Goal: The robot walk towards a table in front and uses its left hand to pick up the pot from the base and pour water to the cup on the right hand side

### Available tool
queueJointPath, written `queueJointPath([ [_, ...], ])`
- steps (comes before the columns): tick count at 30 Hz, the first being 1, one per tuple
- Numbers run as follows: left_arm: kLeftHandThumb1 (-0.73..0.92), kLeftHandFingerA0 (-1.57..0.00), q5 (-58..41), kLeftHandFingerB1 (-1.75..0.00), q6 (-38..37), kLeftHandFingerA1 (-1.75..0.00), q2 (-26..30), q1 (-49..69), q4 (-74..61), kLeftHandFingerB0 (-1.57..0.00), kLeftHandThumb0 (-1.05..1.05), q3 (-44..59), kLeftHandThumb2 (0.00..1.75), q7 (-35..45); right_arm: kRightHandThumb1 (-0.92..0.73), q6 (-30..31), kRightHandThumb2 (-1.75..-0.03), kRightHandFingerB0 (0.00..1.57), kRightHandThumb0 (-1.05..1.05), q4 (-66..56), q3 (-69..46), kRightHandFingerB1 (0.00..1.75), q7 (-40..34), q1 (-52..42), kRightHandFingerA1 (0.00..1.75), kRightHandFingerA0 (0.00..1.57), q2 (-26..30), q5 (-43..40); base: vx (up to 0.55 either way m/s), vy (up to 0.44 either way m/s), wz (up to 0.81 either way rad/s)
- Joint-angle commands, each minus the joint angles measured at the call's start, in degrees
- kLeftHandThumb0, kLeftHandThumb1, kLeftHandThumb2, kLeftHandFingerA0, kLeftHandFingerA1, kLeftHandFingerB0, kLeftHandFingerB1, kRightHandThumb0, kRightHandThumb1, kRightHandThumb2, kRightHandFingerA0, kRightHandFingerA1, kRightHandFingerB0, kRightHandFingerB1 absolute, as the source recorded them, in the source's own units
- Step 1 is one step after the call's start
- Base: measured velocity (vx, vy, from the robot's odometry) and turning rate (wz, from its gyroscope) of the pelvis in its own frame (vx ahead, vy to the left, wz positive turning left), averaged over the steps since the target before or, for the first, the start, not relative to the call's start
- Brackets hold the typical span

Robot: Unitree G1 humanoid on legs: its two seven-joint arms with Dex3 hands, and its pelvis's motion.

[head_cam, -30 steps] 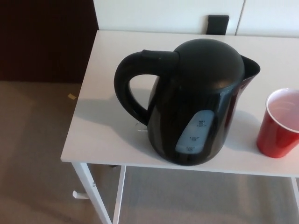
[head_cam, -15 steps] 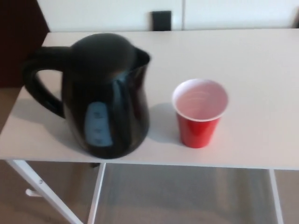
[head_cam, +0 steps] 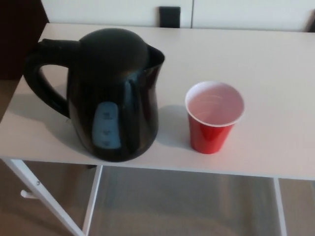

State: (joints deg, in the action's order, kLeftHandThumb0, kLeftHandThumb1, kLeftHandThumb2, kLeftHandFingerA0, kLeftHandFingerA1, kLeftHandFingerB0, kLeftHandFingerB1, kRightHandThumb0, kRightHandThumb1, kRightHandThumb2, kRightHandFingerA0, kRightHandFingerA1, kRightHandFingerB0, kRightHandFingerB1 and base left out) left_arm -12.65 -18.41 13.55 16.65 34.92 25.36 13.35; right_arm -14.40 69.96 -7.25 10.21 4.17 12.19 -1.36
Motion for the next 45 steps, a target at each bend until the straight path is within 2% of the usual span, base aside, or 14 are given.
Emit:
queueJointPath([
  [1,0.51,-0.42,-1.0,-0.34,2.7,-0.33,-0.4,0.2,1.2,-0.42,-0.56,0.6,0.57,-1.7,-0.42,0.2,-0.60,0.44,-0.59,0.4,-0.2,0.60,-0.4,0.2,0.69,0.85,0.6,0.3,0.00,0.000,0.00],
  [15,0.53,-0.40,-0.6,-0.33,0.8,-0.33,-1.1,1.0,3.2,-0.41,-0.51,0.1,0.57,-0.8,-0.42,-0.2,-0.60,0.45,-0.63,0.9,0.3,0.60,-1.0,0.4,0.70,0.85,0.6,1.1,0.00,0.000,0.00],
  [16,0.52,-0.40,-0.7,-0.33,0.5,-0.33,-1.0,0.8,3.7,-0.41,-0.51,0.1,0.57,-0.4,-0.42,0.4,-0.60,0.44,-0.59,0.8,-0.1,0.60,-0.7,0.4,0.71,0.81,0.5,0.5,0.00,0.000,0.00],
  [26,0.54,-0.42,-0.6,-0.32,0.5,-0.33,-0.4,0.6,2.1,-0.40,-0.58,0.6,0.57,-1.2,-0.40,-0.3,-0.61,0.43,-0.58,0.9,-0.6,0.61,-0.6,0.5,0.70,0.84,0.9,0.7,0.00,0.000,0.00],
  [28,0.53,-0.40,-5.5,-0.32,2.5,-0.33,-0.3,3.3,-4.4,-0.37,-0.61,4.0,0.58,0.5,-0.41,-0.8,-0.62,0.47,-0.63,1.0,-0.1,0.60,-0.8,-1.1,0.70,0.82,0.6,1.3,0.00,0.000,0.00],
  [31,0.53,-0.40,-5.7,-0.32,3.3,-0.33,-0.4,3.4,-7.1,-0.37,-0.61,4.9,0.58,0.1,-0.41,-0.9,-0.62,0.47,-0.63,0.9,-0.1,0.60,-0.8,-1.2,0.70,0.82,0.7,1.3,0.00,0.000,0.00],
  [32,0.54,-0.32,-7.9,-0.31,4.7,-0.31,2.0,2.6,-13.1,-0.25,-0.63,6.1,0.57,1.1,-0.38,-0.4,-0.63,0.47,-0.58,1.2,-0.5,0.65,-0.7,-0.7,0.74,0.80,1.0,0.9,0.00,0.000,0.00],
  [33,0.54,-0.32,-11.3,-0.31,7.0,-0.31,5.5,1.3,-22.2,-0.25,-0.63,8.1,0.57,2.6,-0.38,0.4,-0.63,0.47,-0.58,1.6,-1.1,0.65,-0.6,0.0,0.74,0.80,1.4,0.4,0.00,0.000,0.00],
  [34,0.45,-0.18,-11.4,-0.37,8.3,-0.40,7.4,0.4,-25.0,-0.09,-0.68,8.4,0.76,2.7,-0.35,0.8,-0.64,0.45,-0.60,1.8,-0.9,0.66,-1.0,0.6,0.77,0.84,1.4,0.7,0.00,0.000,0.00],
  [37,0.45,-0.18,-11.6,-0.37,11.1,-0.40,10.3,-0.8,-29.9,-0.09,-0.68,9.0,0.76,2.9,-0.35,1.4,-0.64,0.45,-0.60,2.3,-0.6,0.66,-1.5,1.5,0.77,0.84,1.4,1.1,0.00,0.000,0.00],
  [38,0.53,-0.14,-11.0,-0.20,13.2,-0.31,12.1,-3.2,-32.2,-0.08,-0.45,7.8,0.58,3.0,-0.40,0.7,-0.61,0.46,-0.67,2.1,-0.5,0.62,-1.3,0.7,0.71,0.82,1.4,1.2,0.00,0.000,0.00],
  [40,0.51,-0.14,-9.3,-0.20,16.7,-0.31,15.4,-8.3,-35.5,-0.06,-0.47,5.2,0.58,3.0,-0.42,-0.4,-0.61,0.47,-0.60,1.8,-0.3,0.60,-1.1,-0.6,0.69,0.81,1.4,1.3,0.00,0.000,0.00],
  [45,0.51,-0.13,-7.9,-0.21,19.8,-0.30,16.0,-14.5,-35.8,-0.08,-0.43,1.5,0.57,2.0,-0.41,0.0,-0.63,0.45,-0.60,1.9,-0.4,0.62,-1.1,-0.6,0.71,0.81,1.6,1.2,0.00,0.000,0.00],
])
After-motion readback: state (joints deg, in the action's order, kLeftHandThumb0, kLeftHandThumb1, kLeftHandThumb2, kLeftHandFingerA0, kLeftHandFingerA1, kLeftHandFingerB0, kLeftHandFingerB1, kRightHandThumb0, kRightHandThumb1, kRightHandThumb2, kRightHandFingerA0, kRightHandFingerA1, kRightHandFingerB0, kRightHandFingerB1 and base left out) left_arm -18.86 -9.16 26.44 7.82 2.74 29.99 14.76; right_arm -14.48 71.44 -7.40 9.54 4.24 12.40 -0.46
